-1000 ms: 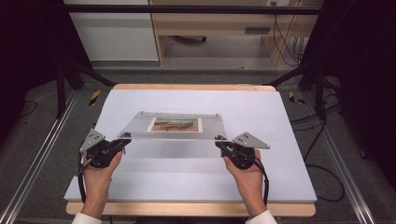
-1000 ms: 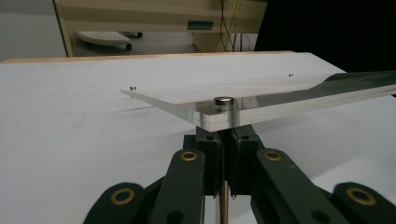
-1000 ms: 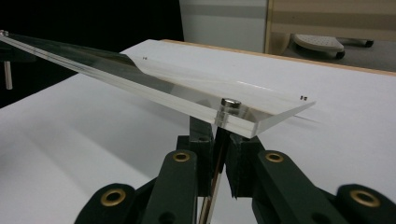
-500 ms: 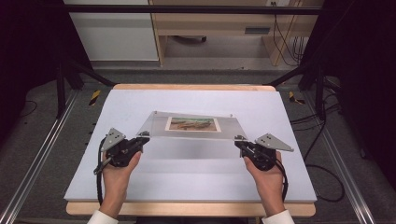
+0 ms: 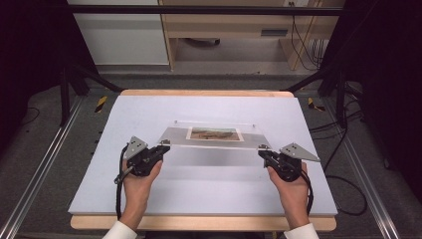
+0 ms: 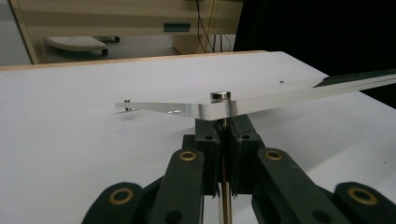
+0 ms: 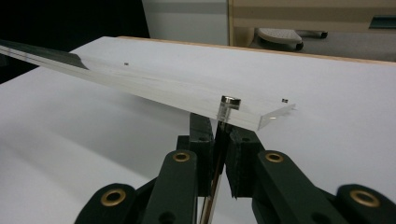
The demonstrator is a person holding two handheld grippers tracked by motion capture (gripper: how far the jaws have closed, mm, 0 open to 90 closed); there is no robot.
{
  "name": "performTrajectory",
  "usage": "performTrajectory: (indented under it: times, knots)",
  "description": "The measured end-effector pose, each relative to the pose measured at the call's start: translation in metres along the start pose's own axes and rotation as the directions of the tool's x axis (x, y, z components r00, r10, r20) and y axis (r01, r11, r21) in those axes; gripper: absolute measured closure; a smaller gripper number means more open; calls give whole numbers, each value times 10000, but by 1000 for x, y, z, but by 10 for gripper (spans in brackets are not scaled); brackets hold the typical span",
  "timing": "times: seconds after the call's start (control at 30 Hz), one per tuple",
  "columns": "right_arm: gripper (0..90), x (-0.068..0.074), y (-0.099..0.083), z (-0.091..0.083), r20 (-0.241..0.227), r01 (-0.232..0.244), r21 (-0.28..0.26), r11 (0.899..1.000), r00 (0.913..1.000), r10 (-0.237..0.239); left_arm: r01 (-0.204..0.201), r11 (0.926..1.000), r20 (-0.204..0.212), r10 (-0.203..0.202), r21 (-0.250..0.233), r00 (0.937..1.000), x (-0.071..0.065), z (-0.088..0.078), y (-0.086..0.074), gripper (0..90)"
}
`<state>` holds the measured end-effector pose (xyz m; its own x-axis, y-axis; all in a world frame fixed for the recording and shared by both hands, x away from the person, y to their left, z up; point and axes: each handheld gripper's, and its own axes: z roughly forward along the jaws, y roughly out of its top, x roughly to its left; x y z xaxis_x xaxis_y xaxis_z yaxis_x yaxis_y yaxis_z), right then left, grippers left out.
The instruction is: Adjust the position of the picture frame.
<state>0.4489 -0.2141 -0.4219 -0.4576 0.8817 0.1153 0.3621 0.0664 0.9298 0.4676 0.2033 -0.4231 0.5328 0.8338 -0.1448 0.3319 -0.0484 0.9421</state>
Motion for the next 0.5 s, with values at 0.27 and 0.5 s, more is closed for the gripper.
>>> performTrajectory:
  times: [0.27,0.5]
  knots:
    - [823,-3,-2,1,8,-32,86,10000,10000,32,-2,10000,-49,2,31,10000,-1,3,-5,833]
    - [823,-3,-4,1,-8,-35,115,9999,10000,35,-7,10000,-60,8,97,10000,-2,2,-7,833]
